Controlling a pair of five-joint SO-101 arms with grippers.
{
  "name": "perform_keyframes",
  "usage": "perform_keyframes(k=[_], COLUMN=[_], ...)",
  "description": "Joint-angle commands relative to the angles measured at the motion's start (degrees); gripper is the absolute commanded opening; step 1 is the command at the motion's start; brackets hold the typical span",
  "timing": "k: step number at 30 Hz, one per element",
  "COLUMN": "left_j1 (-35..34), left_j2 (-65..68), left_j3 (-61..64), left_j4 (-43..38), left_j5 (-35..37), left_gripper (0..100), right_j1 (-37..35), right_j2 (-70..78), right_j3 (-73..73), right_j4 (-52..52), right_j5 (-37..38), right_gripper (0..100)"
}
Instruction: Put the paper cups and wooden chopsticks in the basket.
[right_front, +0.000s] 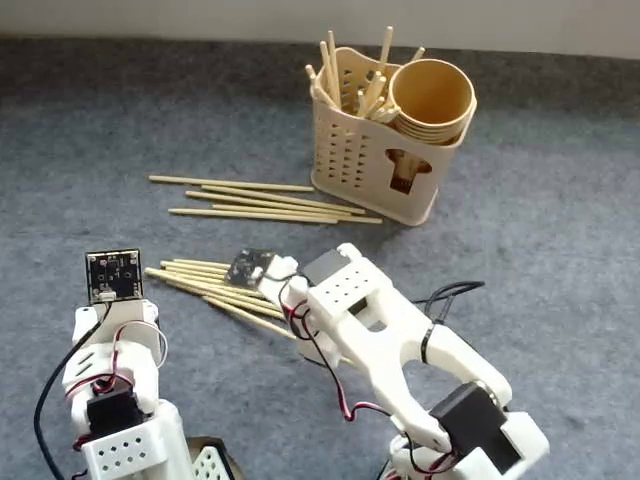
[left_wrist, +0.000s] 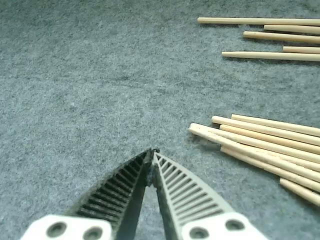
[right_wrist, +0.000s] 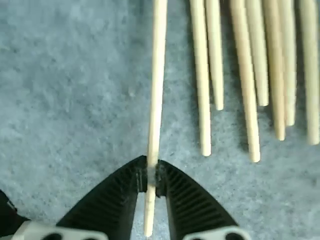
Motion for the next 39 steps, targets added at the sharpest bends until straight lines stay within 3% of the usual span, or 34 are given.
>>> perform_keyframes(k=[1, 9, 14, 19, 24, 30, 39], left_j1=[-0.3, -0.3, -0.3, -0.3, -0.3, -0.3, -0.3], left_j2=[0.0, 0.0, 0.0, 0.0, 0.0, 0.0, 0.0], left_j3=[1.1, 1.1, 1.1, 1.1, 1.1, 1.1, 1.1], left_j4=[0.2, 0.2, 0.2, 0.2, 0.2, 0.2, 0.2], left_j5=[-0.4, -0.4, -0.4, -0.4, -0.4, -0.4, -0.4], left_gripper=[1, 1, 1, 1, 1, 1, 1], right_j1=[1.1, -0.7, -2.1, -5.1, -10.7, -10.9, -11.7], right_j2=[-3.7, -8.1, -7.9, -8.0, -7.4, -7.3, 5.6], right_j3=[-0.4, -0.3, -0.3, -0.3, 0.4, 4.1, 1.1], right_j4=[1.6, 1.7, 1.6, 1.2, -11.2, -23.8, -26.2], right_j5=[2.4, 0.1, -6.9, -6.9, -13.4, -17.8, -18.2], right_gripper=[1.0, 1.5, 14.5, 15.6, 15.6, 15.6, 15.6])
